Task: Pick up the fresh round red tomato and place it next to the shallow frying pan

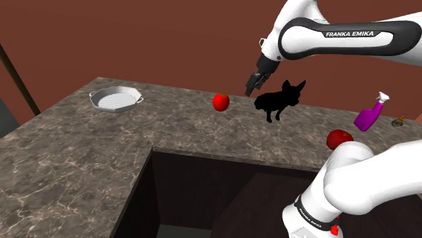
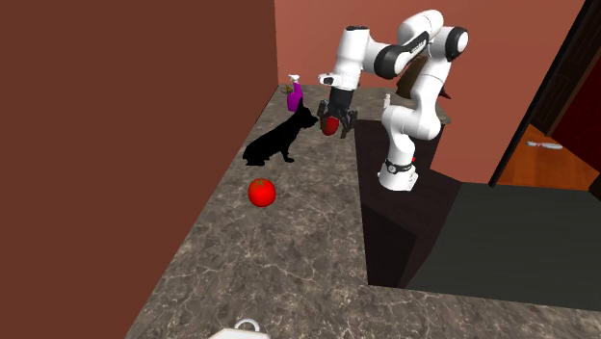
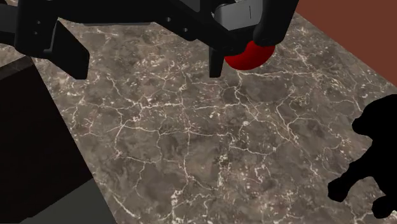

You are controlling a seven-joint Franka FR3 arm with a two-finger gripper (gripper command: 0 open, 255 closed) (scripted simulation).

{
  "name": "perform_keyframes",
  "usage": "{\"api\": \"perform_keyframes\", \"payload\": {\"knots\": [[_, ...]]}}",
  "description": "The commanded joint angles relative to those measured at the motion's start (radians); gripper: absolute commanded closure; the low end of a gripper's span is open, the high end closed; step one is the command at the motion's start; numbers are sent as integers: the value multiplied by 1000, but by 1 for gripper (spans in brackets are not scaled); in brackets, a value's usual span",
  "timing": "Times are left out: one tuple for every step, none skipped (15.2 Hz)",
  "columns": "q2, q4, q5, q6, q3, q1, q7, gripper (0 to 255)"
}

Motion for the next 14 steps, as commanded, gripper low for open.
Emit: {"api": "perform_keyframes", "payload": {"knots": [[48, 2, 8, 74, -53, 6, -61, 0], [75, 5, 16, 110, -78, 11, -91, 0], [103, 9, 27, 145, -104, 18, -122, 0], [133, 15, 40, 179, -130, 27, -154, 0], [164, 23, 57, 212, -157, 37, -189, 0], [197, 33, 77, 244, -185, 49, -225, 0], [231, 45, 101, 274, -213, 63, -263, 0], [266, 59, 130, 302, -242, 78, -305, 0], [303, 75, 164, 328, -271, 94, -349, 0], [341, 93, 203, 351, -300, 112, -397, 0], [381, 114, 247, 372, -331, 131, -447, 0], [423, 136, 299, 389, -361, 151, -502, 0], [467, 161, 356, 402, -389, 169, -561, 0], [513, 189, 420, 410, -415, 185, -623, 0]]}}
